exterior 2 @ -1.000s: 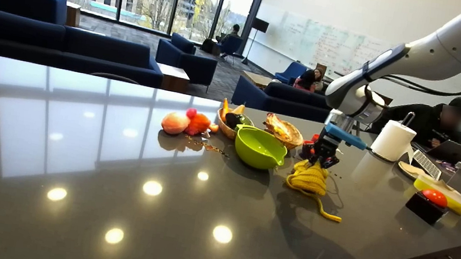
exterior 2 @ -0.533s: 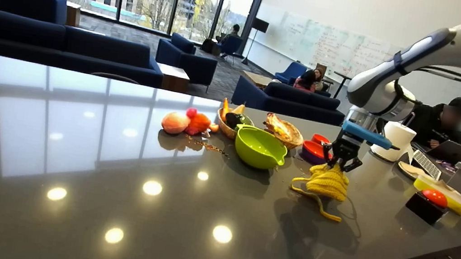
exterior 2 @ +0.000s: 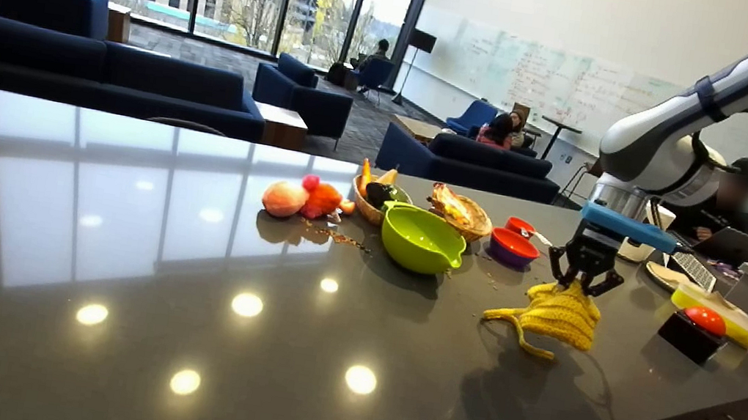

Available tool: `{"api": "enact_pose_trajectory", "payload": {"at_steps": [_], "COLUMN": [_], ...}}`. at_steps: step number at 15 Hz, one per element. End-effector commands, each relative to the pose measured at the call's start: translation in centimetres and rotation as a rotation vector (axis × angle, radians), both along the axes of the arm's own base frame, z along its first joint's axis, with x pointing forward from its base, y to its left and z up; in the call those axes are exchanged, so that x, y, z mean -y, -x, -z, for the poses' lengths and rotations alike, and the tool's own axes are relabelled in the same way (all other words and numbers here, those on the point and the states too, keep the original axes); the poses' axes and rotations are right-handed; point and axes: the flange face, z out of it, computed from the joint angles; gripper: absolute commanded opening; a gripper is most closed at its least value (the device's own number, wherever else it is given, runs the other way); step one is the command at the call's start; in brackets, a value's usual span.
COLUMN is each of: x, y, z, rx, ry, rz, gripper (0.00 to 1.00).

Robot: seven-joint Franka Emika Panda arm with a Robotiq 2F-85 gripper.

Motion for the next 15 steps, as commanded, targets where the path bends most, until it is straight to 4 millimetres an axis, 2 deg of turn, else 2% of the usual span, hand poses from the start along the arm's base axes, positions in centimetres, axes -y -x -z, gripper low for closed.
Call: {"api": "enact_pose_trajectory", "payload": {"at_steps": [1, 6, 8, 11, 15], "x": [0.4, 2.7, 4.1, 5.6, 6.4], "y": [2.0, 4.2, 4.2, 2.6, -1.1], "z": [0.8, 3.1, 4.1, 6.0, 8.2], "rx": [0.000, -0.002, 0.007, 0.025, 0.048], "ry": [-0.014, -0.044, -0.060, -0.062, -0.047], "rz": [0.018, 0.031, 0.007, -0.061, -0.128], "gripper": [0.04, 0.04, 0.04, 0.04, 0.04]}}
